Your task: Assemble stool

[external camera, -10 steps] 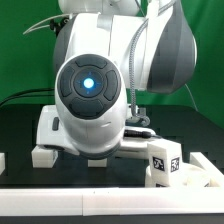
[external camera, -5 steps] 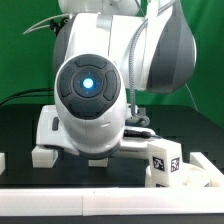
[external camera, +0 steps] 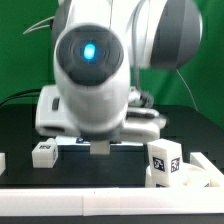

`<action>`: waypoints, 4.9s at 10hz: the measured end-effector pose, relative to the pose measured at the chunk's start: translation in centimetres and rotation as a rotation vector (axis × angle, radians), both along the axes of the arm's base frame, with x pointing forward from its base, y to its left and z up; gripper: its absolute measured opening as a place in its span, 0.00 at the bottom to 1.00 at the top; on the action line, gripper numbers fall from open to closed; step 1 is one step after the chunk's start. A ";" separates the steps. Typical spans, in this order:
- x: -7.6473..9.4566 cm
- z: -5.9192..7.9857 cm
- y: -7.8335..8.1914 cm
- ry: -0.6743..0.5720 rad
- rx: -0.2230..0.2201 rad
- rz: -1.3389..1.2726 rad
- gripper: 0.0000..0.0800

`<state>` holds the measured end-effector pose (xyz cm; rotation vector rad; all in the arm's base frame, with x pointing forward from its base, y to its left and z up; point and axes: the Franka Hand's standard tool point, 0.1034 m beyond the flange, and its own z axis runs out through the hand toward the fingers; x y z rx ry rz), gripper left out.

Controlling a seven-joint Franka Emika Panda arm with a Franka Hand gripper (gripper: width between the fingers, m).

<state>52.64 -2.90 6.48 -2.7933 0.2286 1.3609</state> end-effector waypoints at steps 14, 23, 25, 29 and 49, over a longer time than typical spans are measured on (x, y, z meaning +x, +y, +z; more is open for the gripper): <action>9.8 8.5 12.1 -0.822 -0.143 -0.158 0.42; 10.8 7.1 16.1 -1.275 -0.091 -0.124 0.42; 10.8 7.0 15.8 -1.275 -0.092 -0.117 0.42; 10.8 6.9 15.7 -1.271 -0.093 -0.143 0.42; 8.1 5.0 14.2 -1.528 -0.112 0.009 0.42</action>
Offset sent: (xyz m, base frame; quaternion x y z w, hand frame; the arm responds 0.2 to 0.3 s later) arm -0.0098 0.0238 0.0152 -0.0433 0.1269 0.0536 0.9895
